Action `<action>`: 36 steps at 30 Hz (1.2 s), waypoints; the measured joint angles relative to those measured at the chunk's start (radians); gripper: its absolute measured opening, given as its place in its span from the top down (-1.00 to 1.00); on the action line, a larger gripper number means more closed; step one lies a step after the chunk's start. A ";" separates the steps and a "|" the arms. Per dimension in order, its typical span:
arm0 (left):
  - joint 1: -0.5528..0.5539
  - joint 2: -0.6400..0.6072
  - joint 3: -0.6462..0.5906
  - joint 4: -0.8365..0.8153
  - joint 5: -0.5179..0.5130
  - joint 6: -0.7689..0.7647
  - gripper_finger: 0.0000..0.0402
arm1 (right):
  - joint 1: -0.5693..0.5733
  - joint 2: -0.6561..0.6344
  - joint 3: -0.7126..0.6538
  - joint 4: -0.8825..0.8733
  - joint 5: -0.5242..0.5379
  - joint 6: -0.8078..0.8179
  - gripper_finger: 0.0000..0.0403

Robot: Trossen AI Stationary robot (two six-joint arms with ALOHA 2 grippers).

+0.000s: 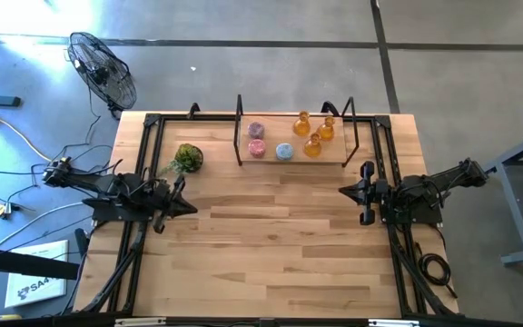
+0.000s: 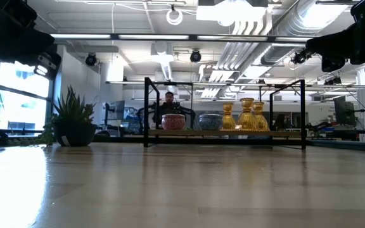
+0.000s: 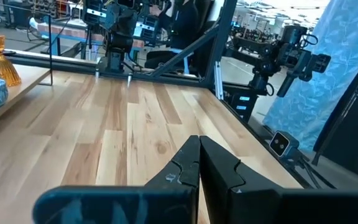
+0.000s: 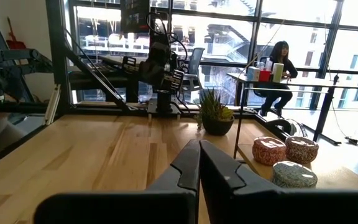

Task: Pick & Place candle stick holders
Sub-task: Return to Home Position

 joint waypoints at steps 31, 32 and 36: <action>0.000 -0.036 0.008 -0.010 0.004 0.000 1.00 | 0.000 0.001 0.000 0.008 0.001 0.000 0.96; 0.000 -0.036 0.008 -0.009 0.003 0.000 1.00 | 0.000 0.001 0.000 0.008 0.001 0.000 0.96; 0.000 -0.036 0.008 -0.009 -0.001 0.000 1.00 | 0.000 0.002 0.000 0.010 0.001 0.000 0.96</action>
